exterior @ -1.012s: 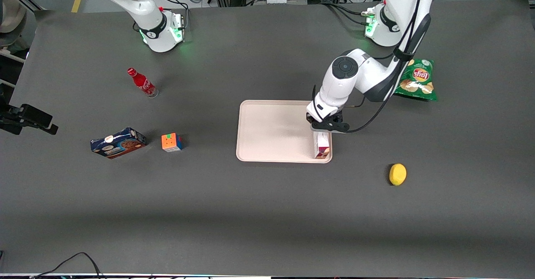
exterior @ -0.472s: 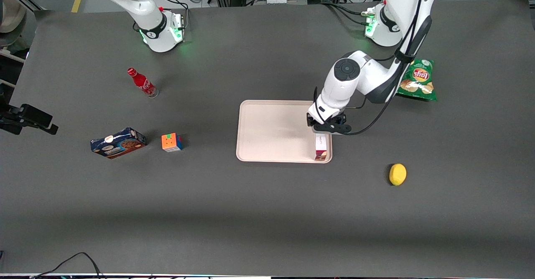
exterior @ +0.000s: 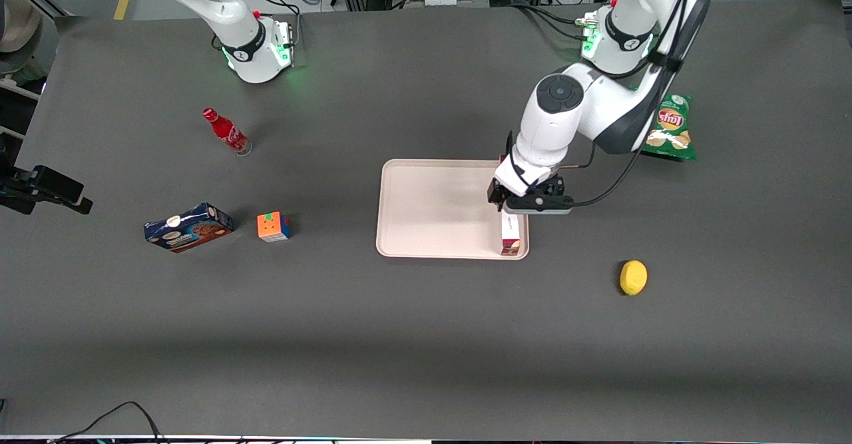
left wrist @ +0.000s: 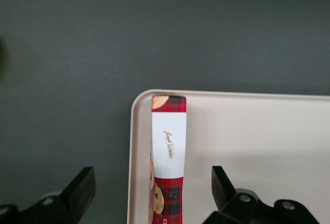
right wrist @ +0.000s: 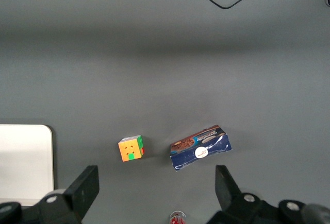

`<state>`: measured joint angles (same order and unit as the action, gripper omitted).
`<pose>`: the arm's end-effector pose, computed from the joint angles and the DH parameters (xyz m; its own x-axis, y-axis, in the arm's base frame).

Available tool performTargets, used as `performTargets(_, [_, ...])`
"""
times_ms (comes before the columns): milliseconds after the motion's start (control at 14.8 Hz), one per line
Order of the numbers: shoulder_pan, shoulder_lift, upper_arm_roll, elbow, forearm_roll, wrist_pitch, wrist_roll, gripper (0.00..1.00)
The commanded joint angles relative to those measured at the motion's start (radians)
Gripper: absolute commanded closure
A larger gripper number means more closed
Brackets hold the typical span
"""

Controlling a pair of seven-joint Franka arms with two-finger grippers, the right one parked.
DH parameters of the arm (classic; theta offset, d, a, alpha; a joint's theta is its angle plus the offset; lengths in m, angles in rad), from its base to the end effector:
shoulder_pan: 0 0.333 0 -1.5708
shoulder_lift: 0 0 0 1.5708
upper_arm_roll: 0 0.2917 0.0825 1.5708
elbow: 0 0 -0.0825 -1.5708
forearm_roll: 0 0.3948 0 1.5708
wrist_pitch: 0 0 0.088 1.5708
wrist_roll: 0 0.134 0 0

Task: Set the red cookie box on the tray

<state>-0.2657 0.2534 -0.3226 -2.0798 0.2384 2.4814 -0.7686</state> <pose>0.5040 -0.3317 0.2699 0.9834 0.0234 0.1797 0.0161 -0.9990 0.0416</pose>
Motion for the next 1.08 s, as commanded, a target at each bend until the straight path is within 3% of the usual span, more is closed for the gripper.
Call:
performTargets(0, [0.005,-0.063,-0.001,0.139,-0.065,-0.204,0.021,0.00])
performTargets(270, [0.054,-0.106,0.007,0.260,-0.134,-0.353,0.092,0.00])
performTargets(540, [0.101,-0.183,0.137,0.387,-0.284,-0.597,0.328,0.00])
performTargets(742, [0.135,-0.226,0.236,0.492,-0.292,-0.795,0.463,0.00])
performTargets(1012, [0.171,-0.295,0.350,0.495,-0.280,-0.860,0.702,0.00])
